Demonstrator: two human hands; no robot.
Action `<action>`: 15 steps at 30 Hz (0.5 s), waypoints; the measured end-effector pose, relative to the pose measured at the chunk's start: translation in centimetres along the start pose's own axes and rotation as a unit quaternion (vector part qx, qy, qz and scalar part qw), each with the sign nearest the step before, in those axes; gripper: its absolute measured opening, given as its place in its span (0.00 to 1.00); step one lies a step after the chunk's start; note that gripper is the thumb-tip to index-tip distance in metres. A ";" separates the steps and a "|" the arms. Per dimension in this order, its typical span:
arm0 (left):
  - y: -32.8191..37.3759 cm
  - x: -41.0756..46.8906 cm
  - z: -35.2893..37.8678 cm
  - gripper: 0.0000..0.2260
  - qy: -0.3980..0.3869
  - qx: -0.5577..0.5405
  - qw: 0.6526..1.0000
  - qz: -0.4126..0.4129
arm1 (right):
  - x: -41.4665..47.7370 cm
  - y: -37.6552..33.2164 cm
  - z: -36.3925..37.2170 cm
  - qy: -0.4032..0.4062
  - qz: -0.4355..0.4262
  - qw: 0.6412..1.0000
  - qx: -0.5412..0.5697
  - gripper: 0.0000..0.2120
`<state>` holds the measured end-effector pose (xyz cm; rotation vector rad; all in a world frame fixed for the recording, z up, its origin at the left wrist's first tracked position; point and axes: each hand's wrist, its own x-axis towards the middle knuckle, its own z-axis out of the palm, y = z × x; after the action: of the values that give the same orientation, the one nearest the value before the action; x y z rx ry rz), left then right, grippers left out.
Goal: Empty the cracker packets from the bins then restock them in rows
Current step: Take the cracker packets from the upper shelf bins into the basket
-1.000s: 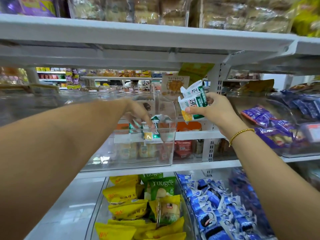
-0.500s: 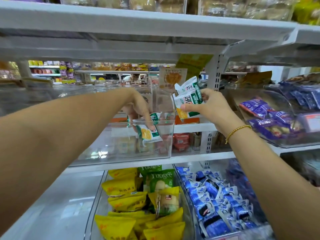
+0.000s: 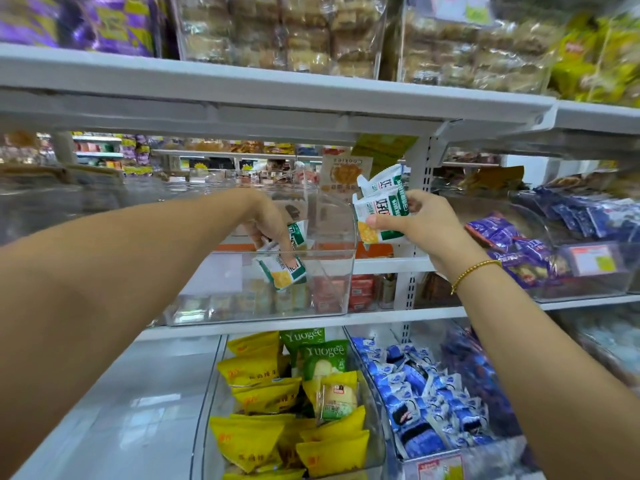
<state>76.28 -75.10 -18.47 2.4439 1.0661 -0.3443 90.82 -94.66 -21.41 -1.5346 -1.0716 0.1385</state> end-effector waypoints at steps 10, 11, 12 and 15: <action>-1.8 -13.5 1.2 0.24 0.355 -0.058 0.921 0.149 | -7.3 -4.5 -1.7 0.038 -0.047 0.996 0.058 0.19; -2.4 -15.2 2.2 0.26 0.390 -0.061 0.907 0.149 | -8.6 -4.8 -1.4 0.028 -0.049 0.997 0.060 0.20; -3.2 -16.9 3.5 0.28 0.412 -0.071 0.895 0.155 | -10.0 -5.0 -0.9 0.015 -0.051 0.997 0.062 0.21; -6.2 -21.7 8.2 0.31 0.426 -0.096 0.885 0.165 | -14.2 -5.2 1.4 -0.042 -0.036 0.995 0.078 0.27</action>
<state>56.76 -89.08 -18.94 2.5388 0.8767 0.9847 79.04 -103.94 -24.11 -1.3590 -1.1536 0.2343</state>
